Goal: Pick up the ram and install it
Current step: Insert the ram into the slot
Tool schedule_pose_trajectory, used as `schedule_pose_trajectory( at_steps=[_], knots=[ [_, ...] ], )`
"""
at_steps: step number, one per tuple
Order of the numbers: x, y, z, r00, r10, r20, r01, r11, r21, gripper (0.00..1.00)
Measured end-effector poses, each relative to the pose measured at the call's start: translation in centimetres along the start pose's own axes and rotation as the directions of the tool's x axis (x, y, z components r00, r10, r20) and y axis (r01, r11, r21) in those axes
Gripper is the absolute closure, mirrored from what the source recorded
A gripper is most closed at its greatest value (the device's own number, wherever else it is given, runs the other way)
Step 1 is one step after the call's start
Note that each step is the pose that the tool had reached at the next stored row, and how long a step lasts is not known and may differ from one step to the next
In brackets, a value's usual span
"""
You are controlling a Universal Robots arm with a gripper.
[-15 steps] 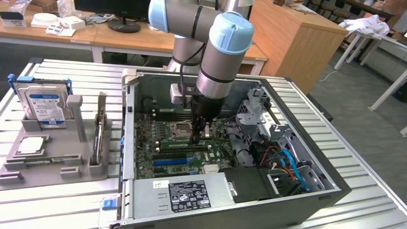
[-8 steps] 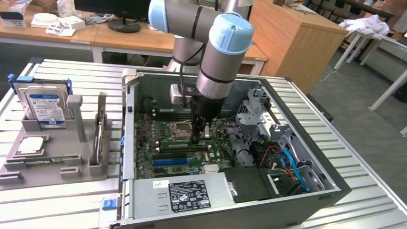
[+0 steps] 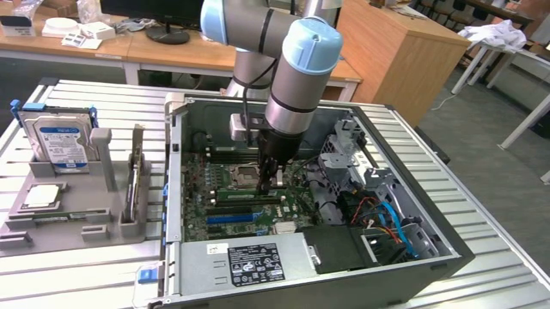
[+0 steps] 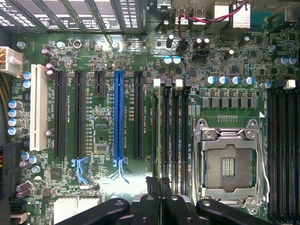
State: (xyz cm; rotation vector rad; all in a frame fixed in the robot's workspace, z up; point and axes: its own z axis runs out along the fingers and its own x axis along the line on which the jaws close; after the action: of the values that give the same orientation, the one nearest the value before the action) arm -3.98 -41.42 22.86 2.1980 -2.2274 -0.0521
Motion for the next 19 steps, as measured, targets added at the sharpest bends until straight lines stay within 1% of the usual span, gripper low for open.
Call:
schedule_pose_trajectory(
  at_steps=[19],
  knots=[
    [0.00, -0.03, 0.00, 0.9997, -0.023, -0.0004, 0.023, 0.9997, -0.0004, 0.88]
  ],
)
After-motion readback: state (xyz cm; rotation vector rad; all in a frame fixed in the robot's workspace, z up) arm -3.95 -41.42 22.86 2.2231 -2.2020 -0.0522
